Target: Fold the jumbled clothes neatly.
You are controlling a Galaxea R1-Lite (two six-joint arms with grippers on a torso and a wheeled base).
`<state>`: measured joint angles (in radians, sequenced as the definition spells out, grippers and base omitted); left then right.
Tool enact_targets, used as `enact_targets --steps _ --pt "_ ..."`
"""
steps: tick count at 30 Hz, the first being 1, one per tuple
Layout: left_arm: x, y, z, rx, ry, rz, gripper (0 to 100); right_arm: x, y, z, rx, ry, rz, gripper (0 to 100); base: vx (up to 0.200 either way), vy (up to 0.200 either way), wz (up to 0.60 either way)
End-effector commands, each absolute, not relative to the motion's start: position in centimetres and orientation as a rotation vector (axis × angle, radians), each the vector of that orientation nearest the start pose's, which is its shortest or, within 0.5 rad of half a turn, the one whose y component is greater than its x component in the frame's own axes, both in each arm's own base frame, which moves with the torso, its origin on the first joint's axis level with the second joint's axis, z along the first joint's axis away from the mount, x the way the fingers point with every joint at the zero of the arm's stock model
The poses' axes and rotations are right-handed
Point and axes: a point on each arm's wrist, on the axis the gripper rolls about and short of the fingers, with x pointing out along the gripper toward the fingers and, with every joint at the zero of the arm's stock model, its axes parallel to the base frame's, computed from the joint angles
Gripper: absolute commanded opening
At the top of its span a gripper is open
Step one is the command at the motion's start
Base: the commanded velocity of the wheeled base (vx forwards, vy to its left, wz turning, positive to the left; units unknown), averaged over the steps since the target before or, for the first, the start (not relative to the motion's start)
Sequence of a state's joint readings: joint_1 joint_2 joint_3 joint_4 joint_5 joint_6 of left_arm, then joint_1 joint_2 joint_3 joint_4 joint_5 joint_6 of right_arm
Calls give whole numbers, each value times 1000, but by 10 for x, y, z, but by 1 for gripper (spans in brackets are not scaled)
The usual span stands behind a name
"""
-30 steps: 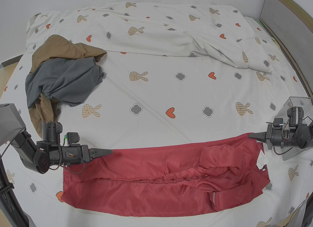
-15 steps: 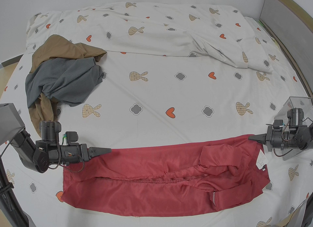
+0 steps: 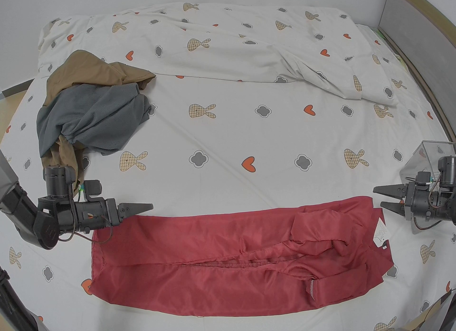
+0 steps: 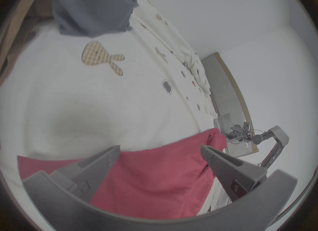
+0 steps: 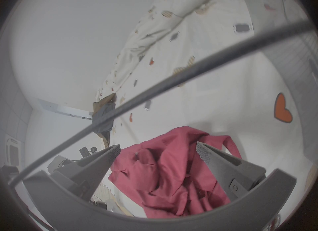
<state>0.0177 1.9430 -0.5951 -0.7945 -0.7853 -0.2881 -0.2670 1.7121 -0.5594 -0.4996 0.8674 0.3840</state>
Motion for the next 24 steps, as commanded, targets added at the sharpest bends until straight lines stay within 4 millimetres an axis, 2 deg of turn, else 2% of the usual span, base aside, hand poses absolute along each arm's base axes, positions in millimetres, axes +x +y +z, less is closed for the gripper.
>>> enact_targets --steps 1,4,11,13,17,22,24 --pt "268 -10 147 -496 444 -700 100 185 -34 148 664 550 534 100 0 0 0" --pt "259 -13 151 -539 464 -703 100 176 -17 138 685 654 598 100 0 0 0" --pt "251 -23 124 -574 585 -715 100 182 7 118 687 803 696 100 0 0 0" --pt "247 -34 111 -584 654 -739 100 184 22 113 668 861 758 100 0 0 0" --pt "248 -39 97 -594 714 -741 100 188 44 100 639 968 825 100 0 0 0" --pt "243 -36 85 -608 758 -718 100 187 43 94 632 991 776 100 0 0 0" --pt "243 -24 85 -626 743 -672 100 185 30 91 667 974 713 100 0 0 0"
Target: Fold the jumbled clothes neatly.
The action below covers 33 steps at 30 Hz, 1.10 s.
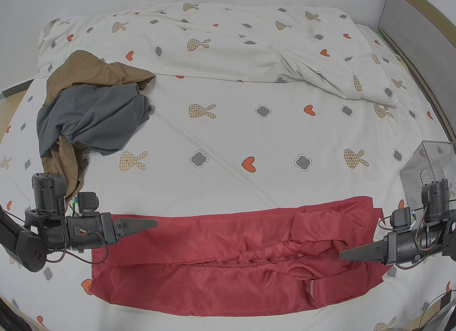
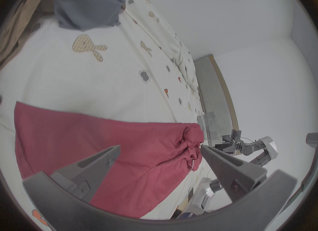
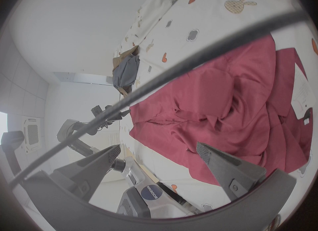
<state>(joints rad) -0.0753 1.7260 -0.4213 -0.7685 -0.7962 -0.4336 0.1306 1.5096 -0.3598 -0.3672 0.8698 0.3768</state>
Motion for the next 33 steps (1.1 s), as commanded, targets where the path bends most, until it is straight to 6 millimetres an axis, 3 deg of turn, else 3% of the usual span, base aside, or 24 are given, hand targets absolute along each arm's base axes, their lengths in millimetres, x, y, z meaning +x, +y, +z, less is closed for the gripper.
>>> enact_targets --steps 1,12,17,22,33 --pt "242 -18 85 -636 735 -647 100 184 22 91 684 959 683 100 0 0 0" --pt "232 27 69 -641 710 -481 100 177 -16 92 672 785 753 100 0 0 0" --pt "226 43 81 -642 642 -422 100 185 -19 97 660 757 758 100 0 0 0" --pt "224 45 84 -640 625 -413 100 187 -19 94 673 772 763 100 0 0 0" --pt "220 56 84 -625 599 -364 100 203 -64 43 773 690 854 100 0 0 0"
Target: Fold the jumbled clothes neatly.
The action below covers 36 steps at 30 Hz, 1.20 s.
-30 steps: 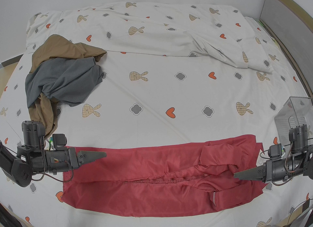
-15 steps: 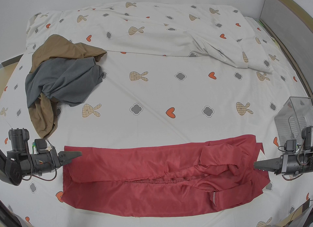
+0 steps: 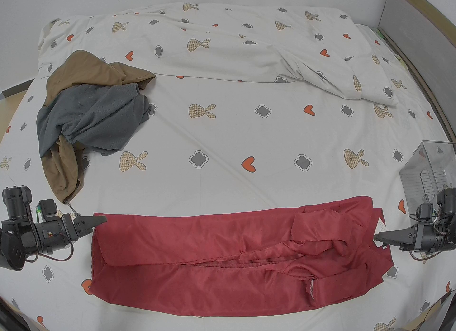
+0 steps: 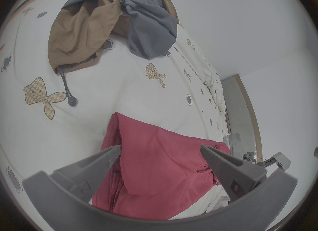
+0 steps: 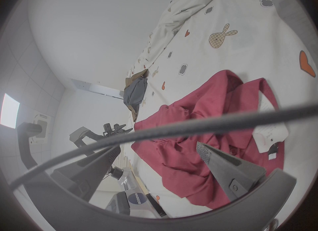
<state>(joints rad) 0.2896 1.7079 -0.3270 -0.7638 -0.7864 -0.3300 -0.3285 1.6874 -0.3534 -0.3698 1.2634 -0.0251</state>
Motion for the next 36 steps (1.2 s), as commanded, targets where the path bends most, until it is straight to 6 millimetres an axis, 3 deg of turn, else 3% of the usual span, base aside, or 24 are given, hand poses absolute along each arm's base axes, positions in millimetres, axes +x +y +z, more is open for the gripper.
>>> enact_targets --steps 1,9,20,21,27,36 --pt "220 57 84 -625 600 -361 100 204 -66 40 772 690 852 100 0 0 0" --pt "224 58 74 -642 636 -356 100 204 -64 39 774 694 860 100 0 0 0" --pt "242 41 61 -634 698 -430 100 204 -64 37 782 698 865 100 0 0 0" --pt "246 41 58 -632 702 -435 0 203 -63 38 780 696 868 100 0 0 0" --pt "252 44 54 -621 674 -432 0 202 -62 42 777 678 888 100 0 0 0" --pt "262 59 69 -599 593 -401 0 190 -48 69 677 621 943 100 0 0 0"
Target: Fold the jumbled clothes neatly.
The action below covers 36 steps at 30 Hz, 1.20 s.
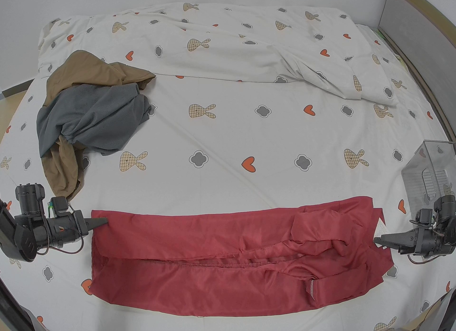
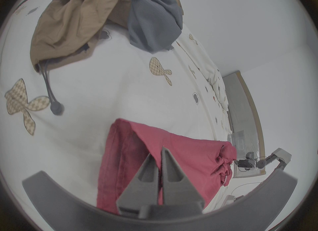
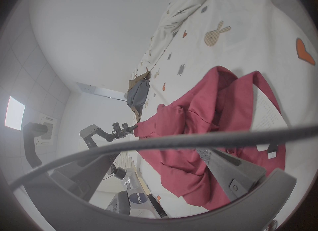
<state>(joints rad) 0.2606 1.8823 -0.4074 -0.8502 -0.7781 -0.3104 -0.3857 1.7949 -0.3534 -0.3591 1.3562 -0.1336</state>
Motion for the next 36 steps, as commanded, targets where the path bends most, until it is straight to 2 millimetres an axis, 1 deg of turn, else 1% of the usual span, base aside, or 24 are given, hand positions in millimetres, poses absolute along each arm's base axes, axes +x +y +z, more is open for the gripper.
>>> enact_targets --steps 1,2,7,11,17,18,23,26,27,28,29,31,32,33,34,36 --pt "263 59 69 -599 591 -402 0 190 -48 69 677 621 943 100 0 0 0" --pt "265 60 70 -594 584 -402 0 188 -45 74 662 612 955 100 0 0 0" --pt "270 62 70 -591 578 -402 0 185 -37 85 638 603 988 100 0 0 0" --pt "270 63 65 -606 603 -395 0 181 -32 93 629 596 1003 100 0 0 0" --pt "270 63 56 -626 641 -387 0 177 -30 101 616 579 1007 100 0 0 0" --pt "269 62 56 -627 645 -389 100 177 -30 102 615 578 1006 100 0 0 0" --pt "268 61 54 -632 652 -388 100 175 -30 104 609 570 1004 100 0 0 0" --pt "264 68 61 -629 623 -366 100 174 -30 106 608 565 1003 100 0 0 0" --pt "261 77 70 -617 578 -342 100 173 -30 108 608 563 1003 100 0 0 0" --pt "260 81 74 -616 560 -328 100 173 -30 109 609 562 1002 100 0 0 0" --pt "257 89 83 -605 521 -305 100 172 -30 110 612 564 999 100 0 0 0" --pt "252 96 95 -589 475 -283 100 172 -29 111 613 563 999 100 0 0 0" --pt "244 103 110 -567 421 -255 100 171 -29 111 611 561 1001 100 0 0 0" --pt "243 103 111 -565 416 -253 100 171 -29 111 611 561 1001 100 0 0 0" --pt "236 103 119 -556 399 -245 100 171 -29 111 610 562 1002 100 0 0 0" --pt "232 101 125 -551 389 -247 100 171 -29 111 612 563 1002 100 0 0 0"
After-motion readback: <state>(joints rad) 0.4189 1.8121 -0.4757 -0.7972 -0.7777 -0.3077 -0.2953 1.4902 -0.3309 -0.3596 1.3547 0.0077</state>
